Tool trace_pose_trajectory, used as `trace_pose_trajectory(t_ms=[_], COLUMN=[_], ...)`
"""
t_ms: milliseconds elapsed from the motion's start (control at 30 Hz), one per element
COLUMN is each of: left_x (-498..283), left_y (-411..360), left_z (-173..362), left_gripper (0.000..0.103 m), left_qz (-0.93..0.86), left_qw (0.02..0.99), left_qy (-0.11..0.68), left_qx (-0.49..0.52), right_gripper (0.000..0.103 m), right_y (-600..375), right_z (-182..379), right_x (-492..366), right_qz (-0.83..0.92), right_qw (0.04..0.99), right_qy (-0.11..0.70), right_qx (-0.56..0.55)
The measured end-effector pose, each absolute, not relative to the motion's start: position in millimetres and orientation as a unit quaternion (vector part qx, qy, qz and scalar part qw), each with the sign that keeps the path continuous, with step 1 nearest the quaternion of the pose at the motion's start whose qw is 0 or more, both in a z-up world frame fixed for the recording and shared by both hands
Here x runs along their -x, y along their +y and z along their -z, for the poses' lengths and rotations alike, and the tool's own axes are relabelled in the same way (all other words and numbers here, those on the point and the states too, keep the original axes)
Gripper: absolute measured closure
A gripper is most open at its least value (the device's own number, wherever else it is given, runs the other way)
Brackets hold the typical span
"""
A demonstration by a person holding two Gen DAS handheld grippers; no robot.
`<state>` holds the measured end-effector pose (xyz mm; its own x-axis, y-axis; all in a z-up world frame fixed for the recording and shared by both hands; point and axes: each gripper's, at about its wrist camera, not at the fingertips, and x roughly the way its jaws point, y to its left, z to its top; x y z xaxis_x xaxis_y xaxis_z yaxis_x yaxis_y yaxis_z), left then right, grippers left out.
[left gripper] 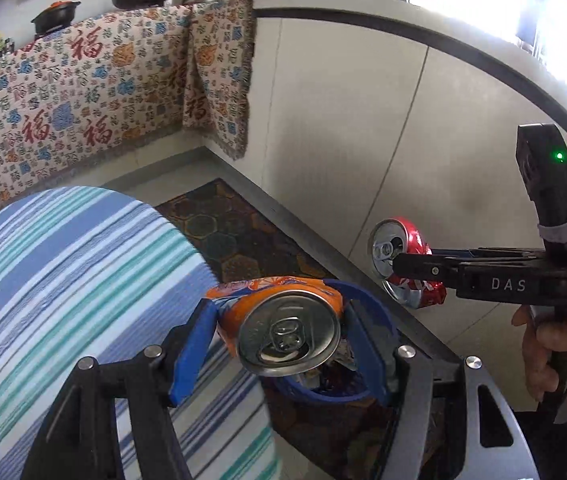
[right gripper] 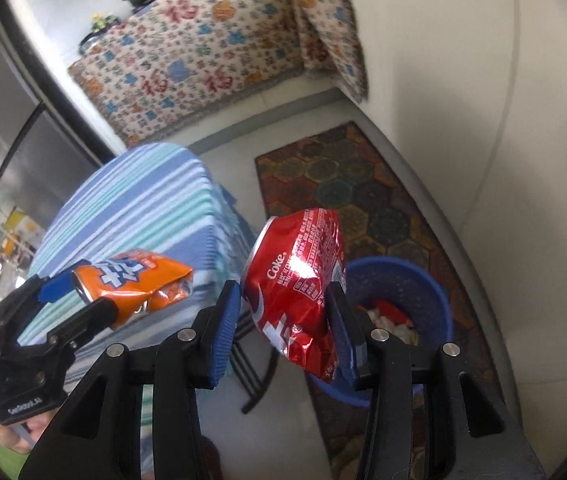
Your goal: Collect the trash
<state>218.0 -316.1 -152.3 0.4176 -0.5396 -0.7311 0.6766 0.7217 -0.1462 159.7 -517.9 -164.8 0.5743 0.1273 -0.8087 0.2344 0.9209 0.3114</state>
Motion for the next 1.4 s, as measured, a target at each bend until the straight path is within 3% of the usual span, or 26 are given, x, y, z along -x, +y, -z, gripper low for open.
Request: trace_pose_trajectory(t_ms=[333, 800, 833, 900, 1033, 1167, 1300, 1400], left_x=[-219.0, -221.9, -223.2, -226.7, -227.0, -225.1, -218.1, -205.9], left_y=[-415.0, -466.2, -468.0, -471.5, -479.0, -478.9, -464.7, -451.1], left_z=[231.4, 297.3, 301.9, 306.9, 310.2, 303.6, 280.0, 256.2], left_gripper=[0.036, 0.035, 0.035, 0.032, 0.025, 0.024, 0.020, 0.017], left_qz=[0.387, 0.396, 0.399, 0.401, 0.401, 0.393, 0.380, 0.365], left_qw=[0.796, 0.772, 0.768, 0.763, 0.763, 0.772, 0.785, 0.795], left_qy=[0.449, 0.468, 0.473, 0.482, 0.479, 0.470, 0.461, 0.454], left_qx=[-0.122, -0.167, -0.165, -0.158, -0.166, -0.171, -0.164, -0.170], right_gripper=[0.058, 0.054, 0.049, 0.025, 0.023, 0.020, 0.006, 0.001], right_y=[-595.8, -648.1, -650.0, -654.6, -660.9, -665.3, -661.8, -653.4], right_z=[235.2, 297.6, 301.3, 305.9, 304.2, 293.5, 267.5, 244.7], right_x=[-143.2, -152.5, -154.8, -154.4, -152.0, -143.2, -132.4, -118.5], right_qz=[0.056, 0.072, 0.071, 0.074, 0.082, 0.105, 0.131, 0.149], right_qw=[0.824, 0.780, 0.779, 0.776, 0.778, 0.785, 0.802, 0.811], right_qy=[0.484, 0.503, 0.502, 0.495, 0.478, 0.458, 0.449, 0.445], right_qx=[-0.288, -0.365, -0.370, -0.384, -0.400, -0.404, -0.372, -0.348])
